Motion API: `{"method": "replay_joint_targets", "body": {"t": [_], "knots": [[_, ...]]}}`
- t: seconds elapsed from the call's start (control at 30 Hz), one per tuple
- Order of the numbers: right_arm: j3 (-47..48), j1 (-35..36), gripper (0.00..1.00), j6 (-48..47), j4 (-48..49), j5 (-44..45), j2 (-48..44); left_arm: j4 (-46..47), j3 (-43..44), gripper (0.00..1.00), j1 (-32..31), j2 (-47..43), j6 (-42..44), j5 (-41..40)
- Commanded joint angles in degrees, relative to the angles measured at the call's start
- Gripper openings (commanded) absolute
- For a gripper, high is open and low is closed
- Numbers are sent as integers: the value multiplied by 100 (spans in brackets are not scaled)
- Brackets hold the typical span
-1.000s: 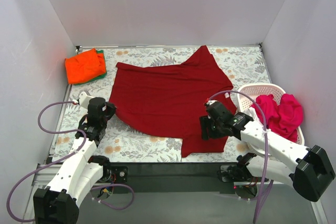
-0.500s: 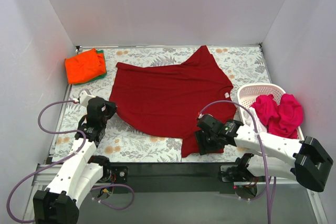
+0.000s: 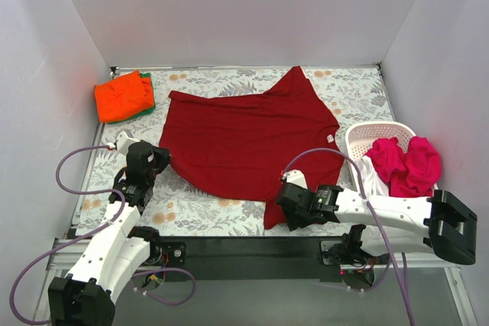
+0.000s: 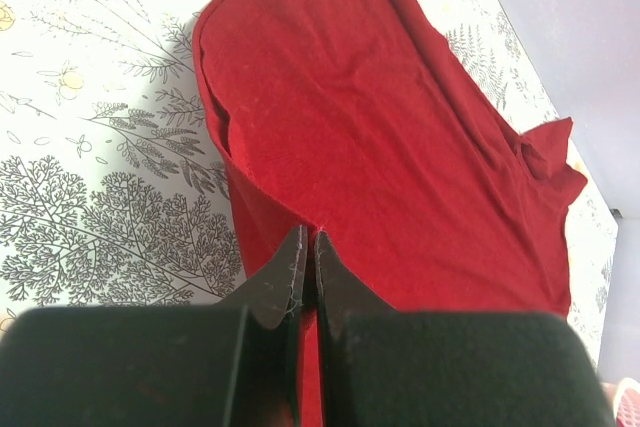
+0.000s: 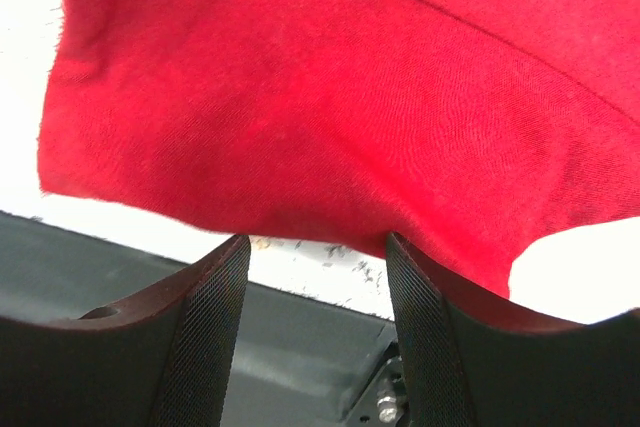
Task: Fold and stack the t-shirts
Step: Fold the tshirt
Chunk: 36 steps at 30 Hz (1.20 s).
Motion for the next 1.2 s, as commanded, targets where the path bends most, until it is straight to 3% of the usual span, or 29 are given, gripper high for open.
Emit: {"method": "replay_joint_targets", "body": {"t": [0.0, 0.2, 0.33, 0.47, 0.7, 1.07, 1.17], "knots": [[81, 169, 51, 344, 88, 749, 243, 88, 7, 0, 29, -29, 66, 73], [125, 284, 38, 310, 237, 1021, 788, 88, 15, 0, 20, -20, 75, 73], [186, 292, 17, 196, 255, 1136, 859, 88, 15, 0, 20, -29, 75, 46], [440, 292, 2, -77, 246, 1189, 728, 97, 15, 0, 20, -11, 75, 2], [1046, 108, 1, -779, 246, 1101, 543, 132, 77, 0, 29, 85, 57, -50], [1530, -1289, 1, -1896, 711, 696, 1237, 553, 68, 0, 20, 384, 127, -51], [1785, -1535, 9, -2028, 729, 976, 1281, 720, 130, 0, 20, 647, 180, -77]]}}
